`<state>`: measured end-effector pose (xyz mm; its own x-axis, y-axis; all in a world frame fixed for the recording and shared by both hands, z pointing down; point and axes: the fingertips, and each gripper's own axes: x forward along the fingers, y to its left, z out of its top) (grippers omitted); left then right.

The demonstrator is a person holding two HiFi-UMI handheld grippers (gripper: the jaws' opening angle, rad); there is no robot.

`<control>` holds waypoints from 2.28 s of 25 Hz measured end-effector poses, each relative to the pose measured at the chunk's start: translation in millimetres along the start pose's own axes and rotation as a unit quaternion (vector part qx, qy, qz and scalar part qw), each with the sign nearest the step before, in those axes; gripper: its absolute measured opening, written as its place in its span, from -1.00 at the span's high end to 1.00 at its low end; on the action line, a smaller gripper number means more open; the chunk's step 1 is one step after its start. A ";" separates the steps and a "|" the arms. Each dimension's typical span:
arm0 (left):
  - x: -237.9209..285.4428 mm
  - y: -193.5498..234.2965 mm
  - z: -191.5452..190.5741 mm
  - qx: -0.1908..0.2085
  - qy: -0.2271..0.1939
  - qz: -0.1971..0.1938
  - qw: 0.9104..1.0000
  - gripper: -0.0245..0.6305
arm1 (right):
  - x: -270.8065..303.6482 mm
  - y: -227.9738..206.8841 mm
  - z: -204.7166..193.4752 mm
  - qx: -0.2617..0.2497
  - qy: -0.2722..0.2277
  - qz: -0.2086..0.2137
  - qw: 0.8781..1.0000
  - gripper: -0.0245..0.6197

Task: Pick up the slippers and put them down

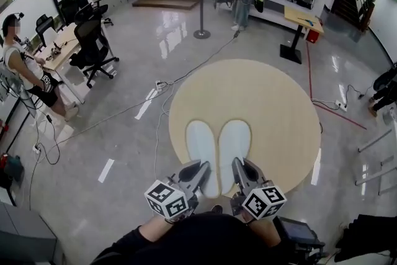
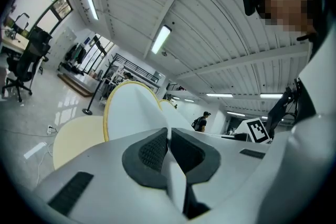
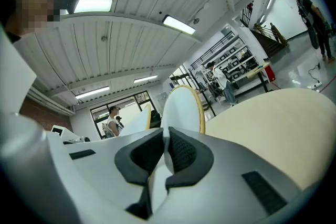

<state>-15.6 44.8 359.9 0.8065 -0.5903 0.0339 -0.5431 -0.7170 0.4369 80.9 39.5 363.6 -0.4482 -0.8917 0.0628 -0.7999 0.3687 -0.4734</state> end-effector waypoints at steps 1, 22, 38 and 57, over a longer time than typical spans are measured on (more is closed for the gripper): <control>5.1 -1.6 -0.6 0.007 0.002 0.004 1.000 0.83 | 0.8 -3.0 1.1 -0.001 0.001 0.006 1.000 0.84; 58.8 20.6 -34.1 -0.008 0.035 0.090 0.995 0.83 | 17.8 -72.7 -8.4 0.059 0.024 0.053 0.997 0.84; 58.2 169.7 -0.6 -0.071 0.022 0.122 0.990 0.83 | 145.5 -72.7 -32.4 0.056 0.065 0.016 0.996 0.84; 136.6 470.3 -11.8 -0.097 0.172 0.112 0.974 0.83 | 396.4 -161.6 -106.7 0.121 0.132 -0.125 0.976 0.84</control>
<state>-158.1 -368.7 580.6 0.7209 -0.5414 0.4327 -0.6877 -0.4813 0.5435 -10.1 -345.5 558.8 -0.3639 -0.8352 0.4123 -0.7944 0.0472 -0.6055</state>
